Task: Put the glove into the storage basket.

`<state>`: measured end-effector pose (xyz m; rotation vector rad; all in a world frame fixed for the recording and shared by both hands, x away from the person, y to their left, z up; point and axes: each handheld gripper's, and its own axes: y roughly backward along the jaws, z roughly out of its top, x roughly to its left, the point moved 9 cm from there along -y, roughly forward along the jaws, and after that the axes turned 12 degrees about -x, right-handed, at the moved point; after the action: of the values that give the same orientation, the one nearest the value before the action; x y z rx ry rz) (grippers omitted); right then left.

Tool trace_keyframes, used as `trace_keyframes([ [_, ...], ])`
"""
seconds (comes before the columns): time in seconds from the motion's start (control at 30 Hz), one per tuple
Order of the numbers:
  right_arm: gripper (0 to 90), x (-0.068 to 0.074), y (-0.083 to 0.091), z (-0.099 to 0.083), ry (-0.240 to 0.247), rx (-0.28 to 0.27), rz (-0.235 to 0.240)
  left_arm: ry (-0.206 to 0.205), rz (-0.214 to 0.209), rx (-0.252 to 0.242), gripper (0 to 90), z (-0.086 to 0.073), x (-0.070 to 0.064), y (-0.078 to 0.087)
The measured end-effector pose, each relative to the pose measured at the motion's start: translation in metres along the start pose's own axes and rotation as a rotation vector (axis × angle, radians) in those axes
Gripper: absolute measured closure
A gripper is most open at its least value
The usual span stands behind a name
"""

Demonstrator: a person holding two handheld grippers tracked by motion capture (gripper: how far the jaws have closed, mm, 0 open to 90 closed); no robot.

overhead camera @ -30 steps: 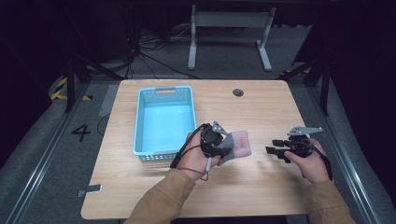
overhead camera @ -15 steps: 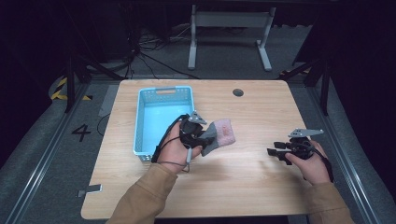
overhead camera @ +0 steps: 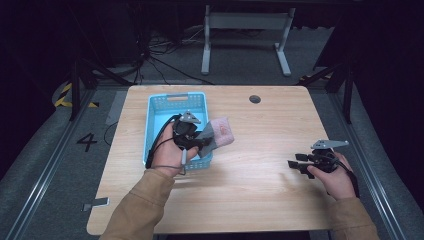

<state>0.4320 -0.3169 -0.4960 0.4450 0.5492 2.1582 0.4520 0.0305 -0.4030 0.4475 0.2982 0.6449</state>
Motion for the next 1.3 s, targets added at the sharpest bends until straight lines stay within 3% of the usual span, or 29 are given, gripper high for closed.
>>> trace_keyframes([
  [0.5,48.2,0.001,-0.002,-0.003,0.001,0.007,-0.001,0.004,0.089,0.031,64.9,-0.016,0.045,0.017],
  [0.87,47.9,0.005,0.001,-0.003,0.001,-0.005,-0.005,0.026,0.139,0.074,64.8,-0.028,0.073,0.016],
  [1.17,47.5,0.003,0.003,-0.004,-0.004,-0.008,-0.016,0.021,0.141,0.156,64.8,-0.044,0.083,0.003],
  [1.3,47.2,0.003,0.004,-0.005,-0.006,-0.005,-0.015,0.010,0.119,0.191,64.7,-0.050,0.084,-0.006],
])
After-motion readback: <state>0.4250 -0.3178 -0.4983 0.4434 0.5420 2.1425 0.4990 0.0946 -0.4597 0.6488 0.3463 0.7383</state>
